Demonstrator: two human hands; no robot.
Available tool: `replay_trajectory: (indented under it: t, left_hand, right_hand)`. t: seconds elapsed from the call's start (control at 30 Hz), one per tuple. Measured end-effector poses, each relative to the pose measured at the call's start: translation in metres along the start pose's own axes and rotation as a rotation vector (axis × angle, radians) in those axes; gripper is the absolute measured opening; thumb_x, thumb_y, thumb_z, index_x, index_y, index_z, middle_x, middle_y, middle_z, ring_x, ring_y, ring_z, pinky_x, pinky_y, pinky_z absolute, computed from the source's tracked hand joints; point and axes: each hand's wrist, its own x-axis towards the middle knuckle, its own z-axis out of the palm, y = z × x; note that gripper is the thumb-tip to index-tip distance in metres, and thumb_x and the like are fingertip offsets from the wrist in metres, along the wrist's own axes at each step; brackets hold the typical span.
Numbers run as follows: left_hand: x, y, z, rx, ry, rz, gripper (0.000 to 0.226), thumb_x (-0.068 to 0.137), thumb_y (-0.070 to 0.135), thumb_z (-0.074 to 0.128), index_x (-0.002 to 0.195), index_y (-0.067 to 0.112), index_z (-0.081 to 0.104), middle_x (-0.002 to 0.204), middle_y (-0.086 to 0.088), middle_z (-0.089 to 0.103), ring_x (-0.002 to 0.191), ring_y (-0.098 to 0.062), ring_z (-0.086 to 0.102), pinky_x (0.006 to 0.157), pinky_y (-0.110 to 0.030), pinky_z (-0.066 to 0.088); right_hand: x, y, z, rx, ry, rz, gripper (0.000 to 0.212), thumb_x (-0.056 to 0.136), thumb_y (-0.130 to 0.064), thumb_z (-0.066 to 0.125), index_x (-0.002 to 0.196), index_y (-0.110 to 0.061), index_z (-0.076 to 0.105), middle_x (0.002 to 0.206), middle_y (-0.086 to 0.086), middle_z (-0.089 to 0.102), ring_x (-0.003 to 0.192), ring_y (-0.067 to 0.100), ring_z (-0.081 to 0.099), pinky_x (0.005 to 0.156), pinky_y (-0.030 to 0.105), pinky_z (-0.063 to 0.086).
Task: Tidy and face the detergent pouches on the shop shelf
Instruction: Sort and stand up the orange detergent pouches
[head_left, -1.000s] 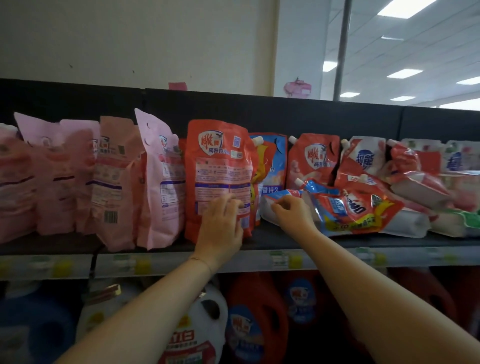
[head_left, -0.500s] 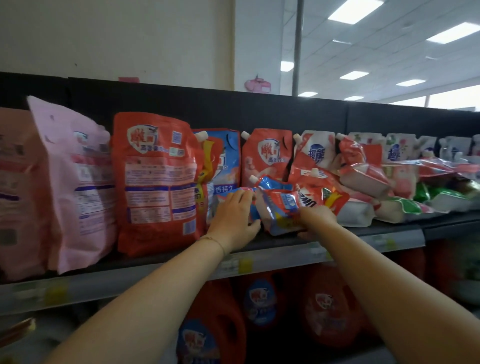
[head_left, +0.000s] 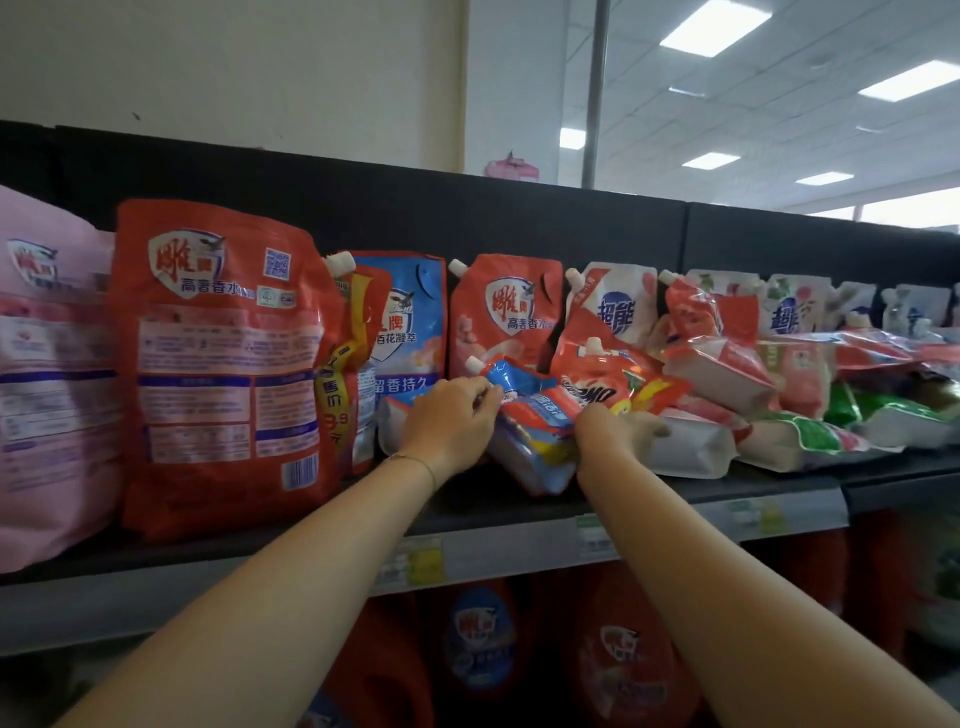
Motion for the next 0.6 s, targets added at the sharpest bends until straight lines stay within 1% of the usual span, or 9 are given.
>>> replay_trajectory:
  t: [0.07,0.13,0.23,0.33,0.37,0.4,0.43,0.5,0.6]
  left_hand:
    - [0.007,-0.002,0.002,0.043,0.000,-0.065,0.027,0.097,0.042,0.042,0.083,0.024,0.057,0.092,-0.005,0.065,0.092,-0.027,0.059,0.078,-0.040,0.049]
    - [0.015,-0.005,0.005,0.121,-0.058,-0.130,0.025,0.094,0.040,0.047,0.105,0.021,0.059,0.109,-0.004,0.063,0.101,-0.025,0.058,0.087,-0.042,0.049]
    - [0.030,-0.003,0.008,0.278,-0.174,-0.196,0.051,0.089,0.054,0.053,0.124,0.018,0.050,0.127,-0.005,0.054,0.118,-0.026,0.049,0.100,-0.047,0.041]
    - [0.043,0.000,0.009,0.361,-0.252,-0.240,0.079,0.080,0.069,0.054,0.138,0.018,0.038,0.149,-0.011,0.033,0.141,-0.031,0.022,0.112,-0.057,0.021]
    - [0.045,-0.001,0.011,0.346,-0.286,-0.287,0.085,0.079,0.070,0.054,0.143,0.018,0.033,0.155,-0.012,0.022,0.145,-0.032,0.011,0.112,-0.059,0.015]
    - [0.045,-0.003,0.014,0.338,-0.306,-0.336,0.087,0.080,0.070,0.053,0.145,0.017,0.029,0.157,-0.013,0.017,0.146,-0.035,0.007,0.112,-0.061,0.012]
    - [0.043,-0.007,0.017,0.358,-0.307,-0.370,0.083,0.082,0.067,0.052,0.144,0.017,0.030,0.155,-0.014,0.020,0.144,-0.037,0.013,0.112,-0.062,0.013]
    - [0.037,-0.013,0.022,0.459,-0.237,-0.350,0.065,0.089,0.056,0.050,0.136,0.013,0.037,0.144,-0.015,0.040,0.135,-0.035,0.033,0.110,-0.060,0.023]
    - [0.028,-0.013,0.022,0.479,-0.086,-0.292,0.045,0.094,0.044,0.047,0.124,0.010,0.045,0.128,-0.013,0.055,0.123,-0.032,0.048,0.103,-0.051,0.034]
  right_hand:
    - [-0.005,-0.007,-0.008,-0.042,0.027,-0.185,0.066,0.088,-0.005,0.047,0.144,-0.013,0.014,0.114,0.010,0.054,0.103,0.033,0.058,0.084,0.034,0.045]
    - [-0.003,-0.010,-0.017,-0.053,0.044,-0.298,0.050,0.087,-0.004,0.044,0.130,-0.023,0.029,0.104,0.008,0.059,0.092,0.032,0.061,0.085,0.045,0.052]
    - [0.002,-0.007,-0.024,-0.159,0.039,-0.455,0.039,0.090,-0.004,0.044,0.122,-0.024,0.035,0.101,0.007,0.060,0.087,0.031,0.062,0.079,0.048,0.053]
    - [0.004,-0.004,-0.021,-0.253,0.020,-0.703,0.032,0.092,-0.004,0.046,0.120,-0.020,0.040,0.108,0.007,0.058,0.089,0.025,0.059,0.074,0.041,0.050]
    - [0.003,-0.001,-0.020,-0.283,0.000,-0.768,0.029,0.094,-0.005,0.045,0.121,-0.017,0.042,0.109,0.005,0.056,0.088,0.021,0.055,0.071,0.037,0.046]
    - [0.002,0.001,-0.018,-0.309,-0.024,-0.823,0.026,0.096,-0.007,0.044,0.121,-0.014,0.044,0.108,0.003,0.053,0.086,0.018,0.052,0.069,0.033,0.041]
    - [0.002,0.004,-0.016,-0.339,-0.047,-0.873,0.024,0.098,-0.009,0.043,0.121,-0.013,0.046,0.106,0.001,0.050,0.084,0.017,0.049,0.067,0.029,0.038]
    - [0.000,0.010,-0.013,-0.408,-0.078,-0.974,0.022,0.099,-0.013,0.042,0.120,-0.012,0.048,0.101,0.000,0.048,0.080,0.017,0.049,0.060,0.024,0.032]
    - [-0.002,0.021,-0.010,-0.513,-0.118,-1.082,0.022,0.098,-0.016,0.044,0.119,-0.013,0.050,0.097,0.006,0.050,0.075,0.020,0.050,0.058,0.029,0.038]
